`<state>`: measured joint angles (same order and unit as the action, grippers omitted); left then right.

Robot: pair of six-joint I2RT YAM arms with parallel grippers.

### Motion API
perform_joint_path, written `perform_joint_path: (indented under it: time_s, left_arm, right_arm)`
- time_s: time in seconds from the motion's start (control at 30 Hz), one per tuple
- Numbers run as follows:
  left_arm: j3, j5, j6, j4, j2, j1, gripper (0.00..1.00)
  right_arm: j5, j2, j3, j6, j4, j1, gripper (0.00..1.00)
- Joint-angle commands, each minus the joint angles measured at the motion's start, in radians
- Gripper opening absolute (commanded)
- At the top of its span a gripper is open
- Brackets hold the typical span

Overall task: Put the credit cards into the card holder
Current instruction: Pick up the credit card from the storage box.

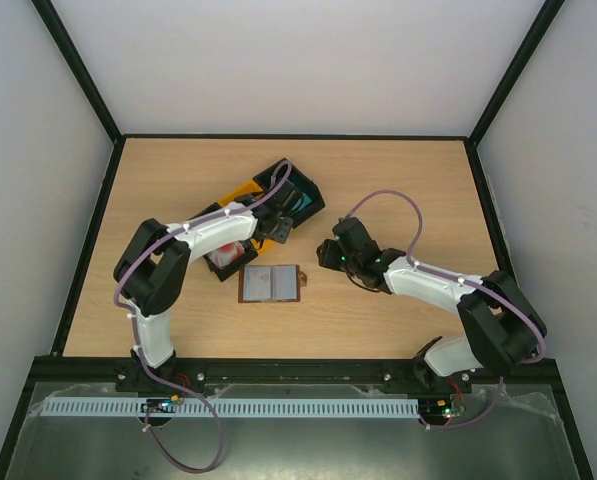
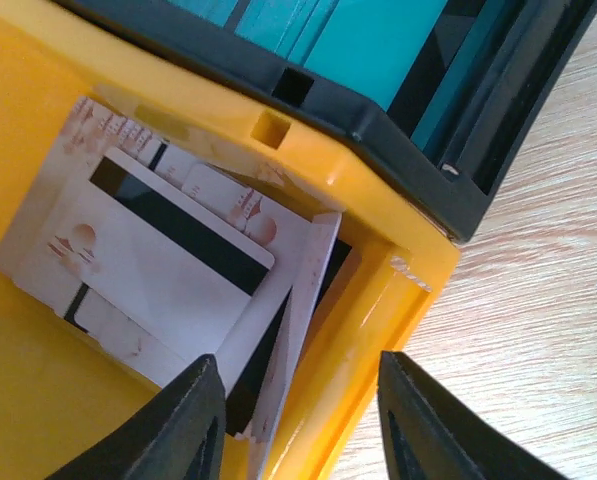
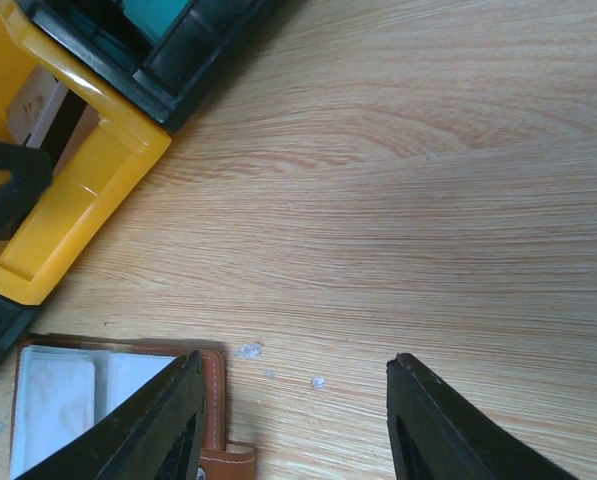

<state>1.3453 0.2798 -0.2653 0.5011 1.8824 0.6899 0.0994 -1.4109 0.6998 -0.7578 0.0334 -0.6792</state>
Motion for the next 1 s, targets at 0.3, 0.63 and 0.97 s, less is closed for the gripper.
perform_joint_path:
  time_s: [0.3, 0.63, 0.97]
  left_arm:
    - [0.049, 0.048, -0.009, 0.020, 0.061, -0.011, 0.29]
    - [0.054, 0.074, 0.008, 0.012, 0.071, -0.010, 0.09]
    - [0.042, 0.113, -0.002, 0.034, -0.060, 0.018, 0.03]
  right_arm:
    - [0.008, -0.024, -0.018, 0.025, 0.013, 0.021, 0.49]
    - [0.011, -0.012, -0.024, 0.007, 0.017, 0.027, 0.49]
    - [0.009, 0.105, -0.023, -0.015, 0.036, 0.027, 0.50]
